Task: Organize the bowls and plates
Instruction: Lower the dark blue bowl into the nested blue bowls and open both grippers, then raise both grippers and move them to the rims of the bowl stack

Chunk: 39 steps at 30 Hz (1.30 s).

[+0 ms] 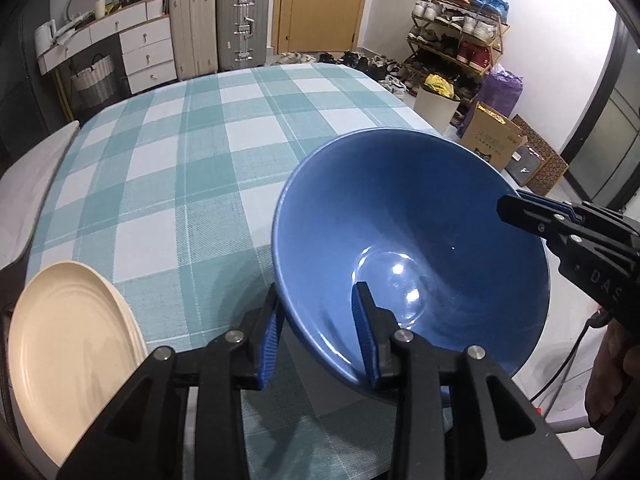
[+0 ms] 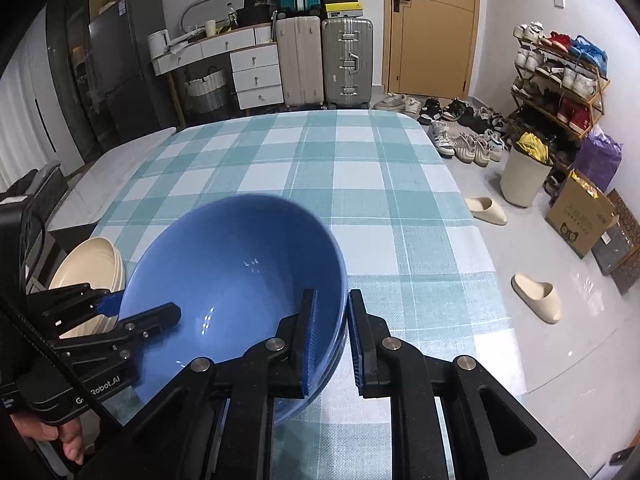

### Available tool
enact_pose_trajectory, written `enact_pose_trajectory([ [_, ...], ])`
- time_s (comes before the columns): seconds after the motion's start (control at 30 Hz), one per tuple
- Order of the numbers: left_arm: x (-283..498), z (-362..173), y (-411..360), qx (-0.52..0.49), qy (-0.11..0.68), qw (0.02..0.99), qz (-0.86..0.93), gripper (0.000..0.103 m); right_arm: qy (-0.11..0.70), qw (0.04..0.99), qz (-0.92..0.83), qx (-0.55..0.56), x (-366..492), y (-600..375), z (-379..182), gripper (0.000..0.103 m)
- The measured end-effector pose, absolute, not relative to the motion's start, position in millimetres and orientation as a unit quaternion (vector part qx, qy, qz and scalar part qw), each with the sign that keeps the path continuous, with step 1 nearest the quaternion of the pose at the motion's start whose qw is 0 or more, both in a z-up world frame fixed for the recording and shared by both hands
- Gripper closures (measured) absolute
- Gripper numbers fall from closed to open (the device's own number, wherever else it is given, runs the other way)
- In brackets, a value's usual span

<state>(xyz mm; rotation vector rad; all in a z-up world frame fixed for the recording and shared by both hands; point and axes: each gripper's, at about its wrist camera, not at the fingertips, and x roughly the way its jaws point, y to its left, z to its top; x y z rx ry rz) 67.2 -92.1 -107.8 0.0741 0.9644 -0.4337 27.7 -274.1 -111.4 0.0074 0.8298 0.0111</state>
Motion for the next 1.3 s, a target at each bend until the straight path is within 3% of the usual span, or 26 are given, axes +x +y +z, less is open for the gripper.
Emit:
enact_pose_trajectory([
  [0.5,72,-123,-96,0.02,0.479,0.85,-0.217,0.068,0.363,0.931,0.028,0.012,20,-275,-95,0.089],
  [0.7,73,-117,-94,0.015,0.472,0.855,-0.213,0.059,0.369,0.929,0.029,0.02,25,-279,-101,0.089],
  [1.0,69,-98,-72,-0.019,0.456,0.87,-0.185,0.056,0.342,0.937,0.041,0.06,11,-292,-94,0.087],
  [1.1,61,-86,-59,-0.034,0.432,0.885,-0.171,0.05,0.313,0.946,0.055,0.065,-1,-291,-85,0.078],
  [1.27,37,-64,-44,-0.033,0.382,0.912,-0.148,0.049,0.251,0.964,0.073,0.052,-29,-278,-70,0.044],
  [1.3,34,-61,-43,-0.03,0.374,0.916,-0.139,0.042,0.241,0.966,0.08,0.049,-34,-275,-68,0.042],
])
